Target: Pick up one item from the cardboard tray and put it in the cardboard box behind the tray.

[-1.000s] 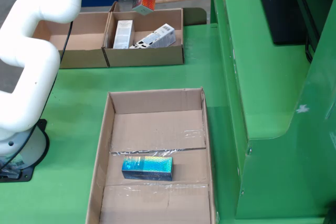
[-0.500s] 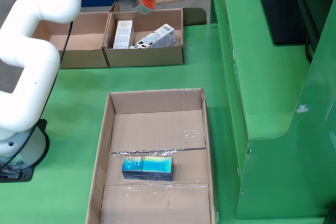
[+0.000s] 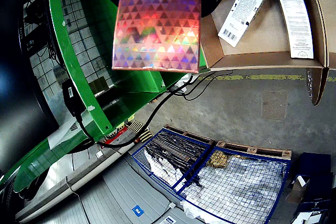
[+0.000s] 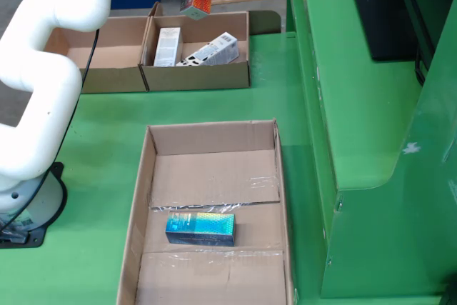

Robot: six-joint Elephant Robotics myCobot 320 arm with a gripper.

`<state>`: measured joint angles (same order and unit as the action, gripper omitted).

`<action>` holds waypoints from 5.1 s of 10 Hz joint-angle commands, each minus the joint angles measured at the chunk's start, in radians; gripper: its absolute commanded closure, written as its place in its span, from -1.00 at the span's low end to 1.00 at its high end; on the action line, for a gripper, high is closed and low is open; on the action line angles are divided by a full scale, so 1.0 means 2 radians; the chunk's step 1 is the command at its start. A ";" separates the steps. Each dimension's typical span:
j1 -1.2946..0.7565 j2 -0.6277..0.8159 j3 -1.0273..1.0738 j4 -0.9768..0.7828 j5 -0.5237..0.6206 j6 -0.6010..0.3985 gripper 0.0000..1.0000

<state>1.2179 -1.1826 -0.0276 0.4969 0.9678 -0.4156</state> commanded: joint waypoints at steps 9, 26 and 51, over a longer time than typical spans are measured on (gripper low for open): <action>0.003 0.017 0.014 0.008 -0.007 -0.001 1.00; 0.007 -0.064 0.014 0.008 -0.007 0.000 1.00; 0.012 -0.146 0.014 0.008 -0.007 0.000 0.80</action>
<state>1.2378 -1.5001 -0.0260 0.5000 0.9632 -0.4156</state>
